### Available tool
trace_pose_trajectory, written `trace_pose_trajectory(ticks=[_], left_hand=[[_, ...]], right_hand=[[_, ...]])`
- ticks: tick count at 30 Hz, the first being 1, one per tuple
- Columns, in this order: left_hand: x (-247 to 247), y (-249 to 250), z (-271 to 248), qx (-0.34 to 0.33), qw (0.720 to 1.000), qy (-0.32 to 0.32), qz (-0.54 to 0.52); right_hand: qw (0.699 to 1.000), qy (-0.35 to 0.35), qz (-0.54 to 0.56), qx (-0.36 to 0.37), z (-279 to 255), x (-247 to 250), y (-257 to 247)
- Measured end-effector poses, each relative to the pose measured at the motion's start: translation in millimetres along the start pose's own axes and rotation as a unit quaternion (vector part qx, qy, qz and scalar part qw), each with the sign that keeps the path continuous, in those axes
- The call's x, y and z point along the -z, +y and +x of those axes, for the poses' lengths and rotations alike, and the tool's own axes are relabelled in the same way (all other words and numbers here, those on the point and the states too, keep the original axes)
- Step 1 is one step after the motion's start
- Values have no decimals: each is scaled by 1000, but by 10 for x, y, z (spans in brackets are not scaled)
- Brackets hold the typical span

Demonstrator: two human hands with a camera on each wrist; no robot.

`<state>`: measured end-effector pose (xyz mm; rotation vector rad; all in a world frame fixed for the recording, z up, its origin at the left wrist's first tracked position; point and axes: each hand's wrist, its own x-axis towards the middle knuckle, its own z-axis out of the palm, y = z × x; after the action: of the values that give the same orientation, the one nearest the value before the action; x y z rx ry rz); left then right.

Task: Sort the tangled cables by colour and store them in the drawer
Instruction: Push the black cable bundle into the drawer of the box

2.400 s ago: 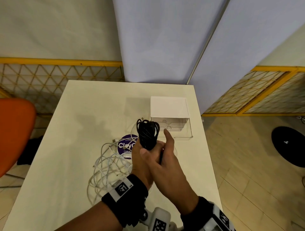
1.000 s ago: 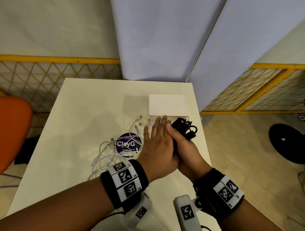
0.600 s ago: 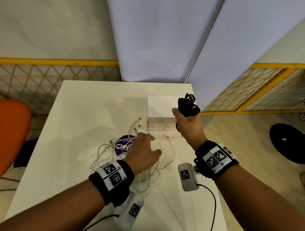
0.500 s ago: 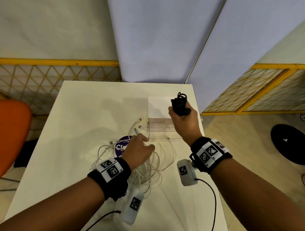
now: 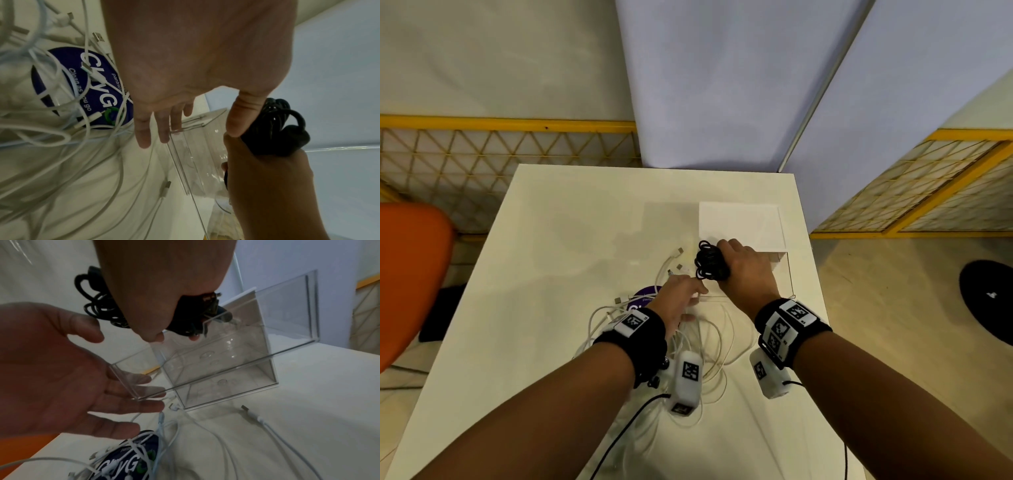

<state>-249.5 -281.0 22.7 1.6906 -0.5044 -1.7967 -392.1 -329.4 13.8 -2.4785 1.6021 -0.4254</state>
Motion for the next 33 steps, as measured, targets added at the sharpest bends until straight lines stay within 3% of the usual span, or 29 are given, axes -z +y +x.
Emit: trace_pose_trajectory(ticks=[5, 14, 18, 22, 29, 33], left_hand=[[-1, -2, 93, -1, 998, -44, -36], [82, -51, 162, -1, 989, -130, -67], [42, -77, 195, -17, 994, -107, -33], [-41, -125, 262, -43, 996, -76, 8], [-87, -207, 358, -113, 988, -34, 103], [-117, -211, 365, -118, 985, -17, 126]], right_hand=[[1000, -4, -1, -16, -66, -16, 89], [980, -135, -133, -60, -68, 38, 130], [955, -180, -228, -57, -60, 97, 44], [943, -209, -256, -46, -56, 121, -15], [965, -196, -173, -6, -99, -14, 133], [968, -185, -169, 13, -118, -50, 200]])
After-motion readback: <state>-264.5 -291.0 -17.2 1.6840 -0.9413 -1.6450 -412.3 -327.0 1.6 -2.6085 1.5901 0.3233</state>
